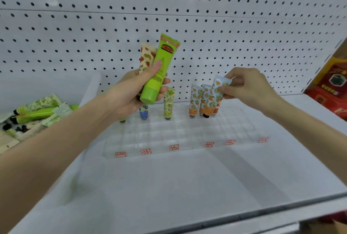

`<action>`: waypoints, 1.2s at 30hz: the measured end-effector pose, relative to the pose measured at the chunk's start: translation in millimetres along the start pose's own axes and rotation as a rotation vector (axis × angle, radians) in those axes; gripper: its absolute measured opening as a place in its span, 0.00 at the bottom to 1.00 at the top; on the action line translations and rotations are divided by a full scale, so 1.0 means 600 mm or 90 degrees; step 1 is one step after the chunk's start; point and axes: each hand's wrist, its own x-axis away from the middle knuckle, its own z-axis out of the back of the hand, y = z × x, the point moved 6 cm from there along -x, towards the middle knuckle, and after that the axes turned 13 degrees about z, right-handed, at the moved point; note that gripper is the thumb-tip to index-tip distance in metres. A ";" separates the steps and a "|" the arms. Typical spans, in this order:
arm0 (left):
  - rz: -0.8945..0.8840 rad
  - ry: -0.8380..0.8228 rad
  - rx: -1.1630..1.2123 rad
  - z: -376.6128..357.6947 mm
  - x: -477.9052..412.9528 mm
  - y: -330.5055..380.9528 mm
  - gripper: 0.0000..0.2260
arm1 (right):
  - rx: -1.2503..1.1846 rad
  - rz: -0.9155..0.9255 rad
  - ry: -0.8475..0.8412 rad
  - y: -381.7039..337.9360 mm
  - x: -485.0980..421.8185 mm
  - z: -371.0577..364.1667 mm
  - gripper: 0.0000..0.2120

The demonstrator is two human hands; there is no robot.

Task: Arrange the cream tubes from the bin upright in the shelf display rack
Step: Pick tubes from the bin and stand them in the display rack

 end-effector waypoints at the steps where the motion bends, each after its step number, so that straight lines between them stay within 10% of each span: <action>1: -0.001 -0.001 0.007 0.001 0.000 0.000 0.17 | 0.034 0.009 0.004 0.005 0.002 -0.004 0.04; 36: 0.010 -0.085 -0.031 -0.013 0.001 -0.012 0.20 | 0.142 -0.016 -0.010 0.028 0.018 -0.012 0.10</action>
